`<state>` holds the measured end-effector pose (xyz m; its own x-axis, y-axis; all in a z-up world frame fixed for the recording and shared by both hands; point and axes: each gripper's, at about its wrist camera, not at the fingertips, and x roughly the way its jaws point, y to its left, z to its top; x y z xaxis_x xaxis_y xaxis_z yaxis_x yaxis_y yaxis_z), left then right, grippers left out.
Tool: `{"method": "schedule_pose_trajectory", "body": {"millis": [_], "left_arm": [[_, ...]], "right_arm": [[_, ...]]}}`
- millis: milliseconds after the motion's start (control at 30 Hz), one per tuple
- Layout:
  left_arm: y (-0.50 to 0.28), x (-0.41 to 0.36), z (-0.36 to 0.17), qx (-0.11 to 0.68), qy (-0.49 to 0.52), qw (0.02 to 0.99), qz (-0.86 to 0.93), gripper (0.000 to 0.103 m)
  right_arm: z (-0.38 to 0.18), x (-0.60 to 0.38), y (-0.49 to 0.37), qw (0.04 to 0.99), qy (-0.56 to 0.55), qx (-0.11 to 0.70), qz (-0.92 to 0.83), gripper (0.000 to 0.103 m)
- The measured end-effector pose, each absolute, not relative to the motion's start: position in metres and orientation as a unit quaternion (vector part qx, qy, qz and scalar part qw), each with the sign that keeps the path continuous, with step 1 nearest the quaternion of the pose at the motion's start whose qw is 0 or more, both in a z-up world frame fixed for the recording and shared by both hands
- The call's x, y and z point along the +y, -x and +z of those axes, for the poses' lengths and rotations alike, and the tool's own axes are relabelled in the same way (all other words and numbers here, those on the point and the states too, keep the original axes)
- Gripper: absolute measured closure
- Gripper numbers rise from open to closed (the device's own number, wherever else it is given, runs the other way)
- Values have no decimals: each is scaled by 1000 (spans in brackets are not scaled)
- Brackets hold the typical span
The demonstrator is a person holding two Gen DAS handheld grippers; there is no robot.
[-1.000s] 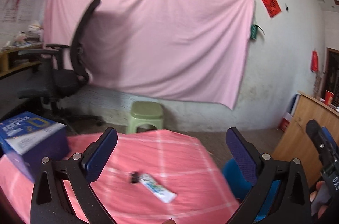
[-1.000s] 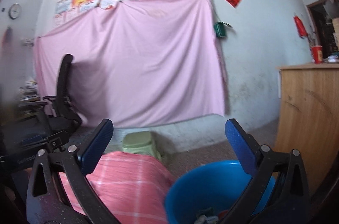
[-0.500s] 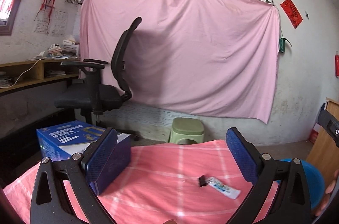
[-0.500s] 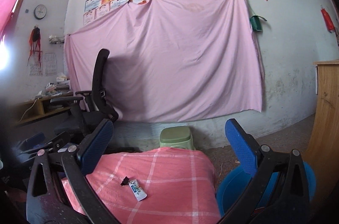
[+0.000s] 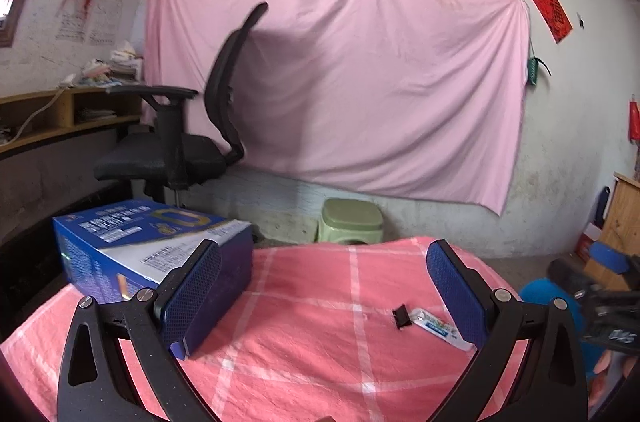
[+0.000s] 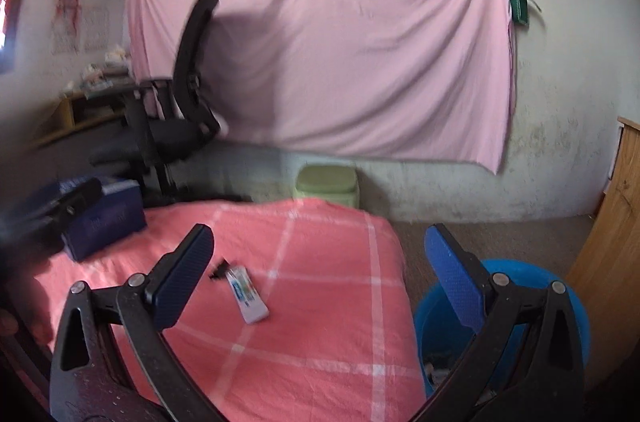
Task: Collect trash
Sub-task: 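Swing both tools back over the bed toward the tube and clip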
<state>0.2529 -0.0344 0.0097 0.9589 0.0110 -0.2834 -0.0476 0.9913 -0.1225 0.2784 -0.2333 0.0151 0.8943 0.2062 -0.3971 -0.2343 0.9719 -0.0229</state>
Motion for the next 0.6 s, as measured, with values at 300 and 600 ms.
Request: {"method": "schedule_pose_trajectory", "body": {"millis": [300, 600], "left_arm": [[-288, -55, -12, 229, 15, 973, -28, 4], [-316, -55, -27, 299, 36, 951, -67, 29]], "right_arm": [[-17, -236, -313, 939, 26, 320, 126, 15], [-37, -214, -325, 904, 60, 389, 166, 32]]}}
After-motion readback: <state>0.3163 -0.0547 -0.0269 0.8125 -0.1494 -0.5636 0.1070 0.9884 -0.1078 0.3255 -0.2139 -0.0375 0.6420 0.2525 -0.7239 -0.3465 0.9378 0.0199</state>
